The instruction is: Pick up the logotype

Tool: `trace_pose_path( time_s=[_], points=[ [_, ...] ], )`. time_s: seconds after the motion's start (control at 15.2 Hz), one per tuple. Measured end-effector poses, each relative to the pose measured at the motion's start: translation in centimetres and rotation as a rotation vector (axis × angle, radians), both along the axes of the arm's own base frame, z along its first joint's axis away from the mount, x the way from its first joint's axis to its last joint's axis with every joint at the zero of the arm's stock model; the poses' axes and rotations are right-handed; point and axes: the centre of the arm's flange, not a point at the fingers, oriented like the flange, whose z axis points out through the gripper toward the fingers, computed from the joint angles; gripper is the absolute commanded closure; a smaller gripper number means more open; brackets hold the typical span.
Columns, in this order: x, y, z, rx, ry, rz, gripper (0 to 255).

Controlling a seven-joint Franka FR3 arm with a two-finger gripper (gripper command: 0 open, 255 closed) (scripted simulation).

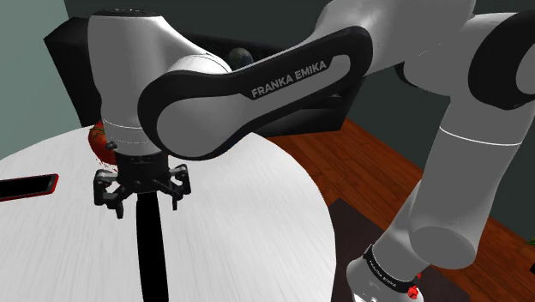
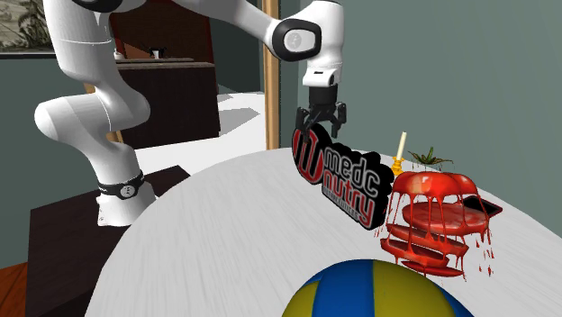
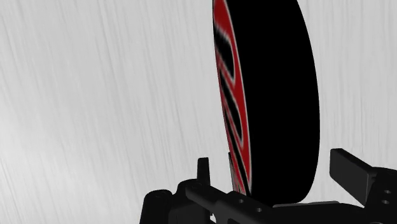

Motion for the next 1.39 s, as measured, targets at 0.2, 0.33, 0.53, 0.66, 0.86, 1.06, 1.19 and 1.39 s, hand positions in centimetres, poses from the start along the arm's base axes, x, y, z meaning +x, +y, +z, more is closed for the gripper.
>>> trace_pose_path(
  time_s=[0.2, 0.33, 0.53, 0.66, 0.86, 1.06, 1.19, 1.39],
  points=[
    [0.0, 0.0, 0.0, 0.0, -0.001, 0.001, 255],
    [0.0, 0.0, 0.0, 0.0, -0.001, 0.001, 255],
    [0.0, 0.0, 0.0, 0.0, -0.001, 0.001, 255],
    [0.0, 0.0, 0.0, 0.0, -0.001, 0.001, 255],
    [-0.1, -0.1, 0.9, -0.001, 0.001, 0.0, 255],
    [0.0, 0.1, 2.4, -0.001, 0.002, 0.0, 255],
    [0.0, -0.1, 3.5, -0.002, 0.003, 0.0, 255],
    [0.1, 0.0, 5.0, -0.002, 0.003, 0.0, 255]
  ],
)
